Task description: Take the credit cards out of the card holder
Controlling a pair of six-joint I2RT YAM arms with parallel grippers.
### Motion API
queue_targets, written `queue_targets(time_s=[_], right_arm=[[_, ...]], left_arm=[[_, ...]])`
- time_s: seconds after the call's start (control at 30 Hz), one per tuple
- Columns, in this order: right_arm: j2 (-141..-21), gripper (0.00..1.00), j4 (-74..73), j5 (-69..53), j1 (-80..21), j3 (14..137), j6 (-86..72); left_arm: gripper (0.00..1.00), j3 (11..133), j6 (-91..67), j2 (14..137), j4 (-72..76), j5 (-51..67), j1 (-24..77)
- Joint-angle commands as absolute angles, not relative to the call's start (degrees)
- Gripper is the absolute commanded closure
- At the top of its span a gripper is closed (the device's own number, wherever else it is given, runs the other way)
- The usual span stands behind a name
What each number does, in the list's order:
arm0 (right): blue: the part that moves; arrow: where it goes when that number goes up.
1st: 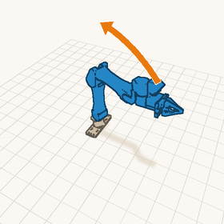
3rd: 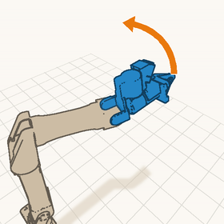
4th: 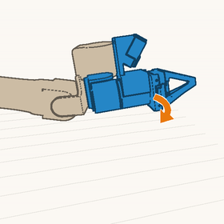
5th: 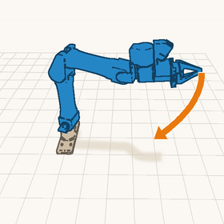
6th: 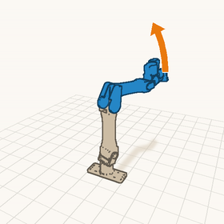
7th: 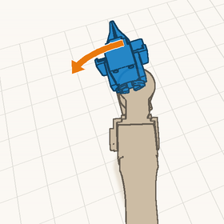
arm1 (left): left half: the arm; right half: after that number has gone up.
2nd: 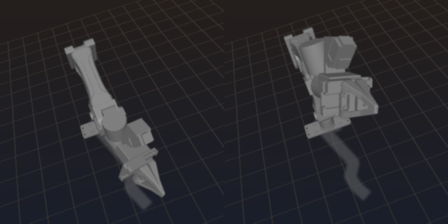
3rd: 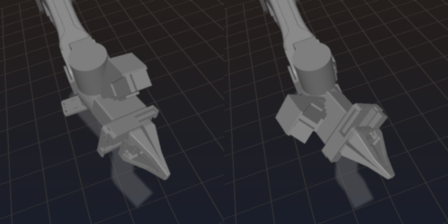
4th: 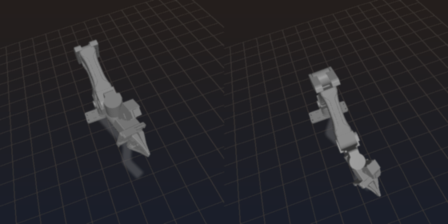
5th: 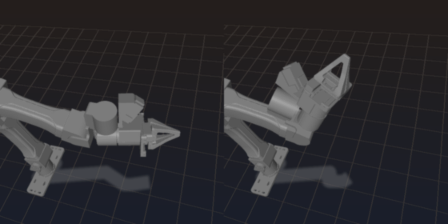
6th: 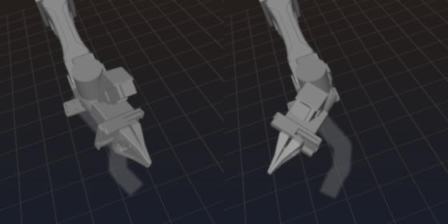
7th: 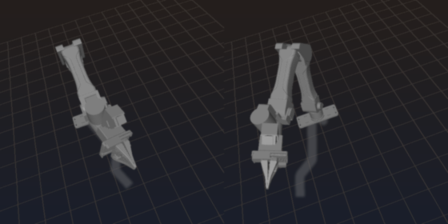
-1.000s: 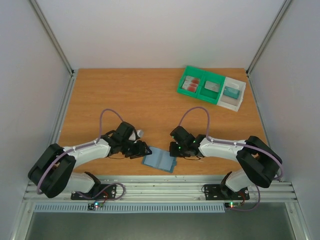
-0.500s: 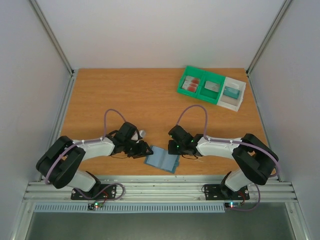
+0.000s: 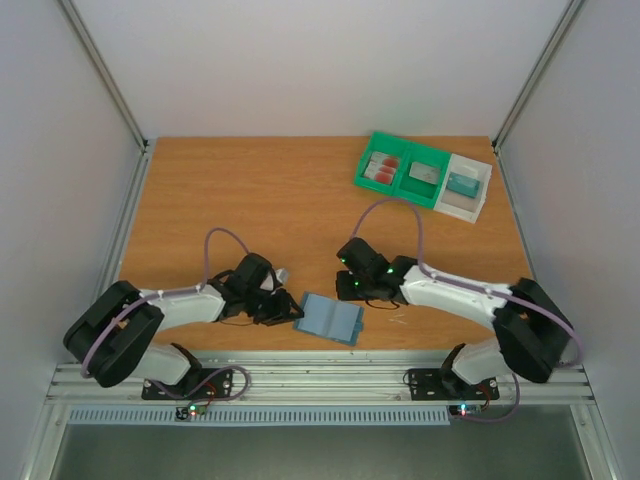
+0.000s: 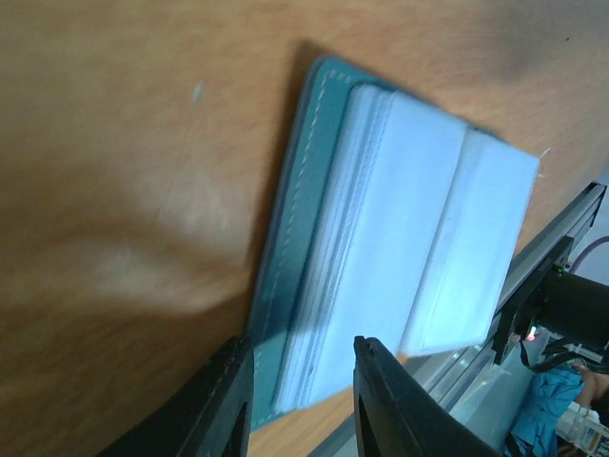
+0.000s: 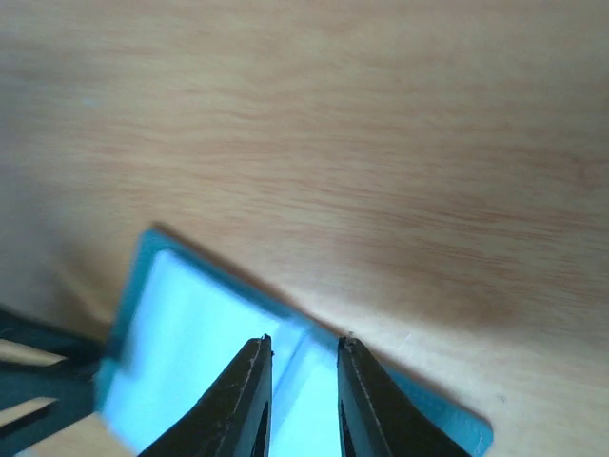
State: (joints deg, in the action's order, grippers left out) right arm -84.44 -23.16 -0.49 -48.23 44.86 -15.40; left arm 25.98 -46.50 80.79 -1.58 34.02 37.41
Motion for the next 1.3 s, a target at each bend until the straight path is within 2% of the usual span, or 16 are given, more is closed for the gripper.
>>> queue_targets(time_s=[0.0,0.1,0.27,0.47,0.73,0.9,1.17,1.27], right_arm=[[-75.43,0.74,-32.82,-2.78,-48.6,45.7,-15.7],[-72.72,0.71,-32.39,-4.51,-48.77,42.63,-18.89],[-71.16,0.71,-29.89,-6.8,-48.94,39.96,-21.89],[-72.16,0.72,-27.56,-6.3,-49.39,36.92,-24.51],[-77.26,0.81,-23.69,-5.99,-50.01,35.41,-23.72],[-79.01,0.92,-21.14,-5.89,-50.01,33.57,-24.24],[-79.16,0.93,-20.0,-5.23,-50.01,32.44,-24.16],[-79.36,0.93,-19.89,-5.17,-50.01,32.17,-24.21]], left_arm=[[0.69,22.39,-51.04,76.58,1.77,34.33,38.65],[0.67,21.63,-53.05,72.57,1.95,33.7,39.4],[0.62,23.91,-51.39,68.44,-2.5,32.27,39.46],[0.6,25.71,-47.45,71.95,-2.3,31.92,39.46],[0.59,25.31,-48.76,78.22,4.74,33.7,39.51],[0.6,24.05,-49.6,81.63,8.4,33.94,39.64],[0.61,22.37,-54.01,87.03,17.44,35.85,40.15],[0.66,21.82,-56.16,87.26,20.15,36.66,40.7]])
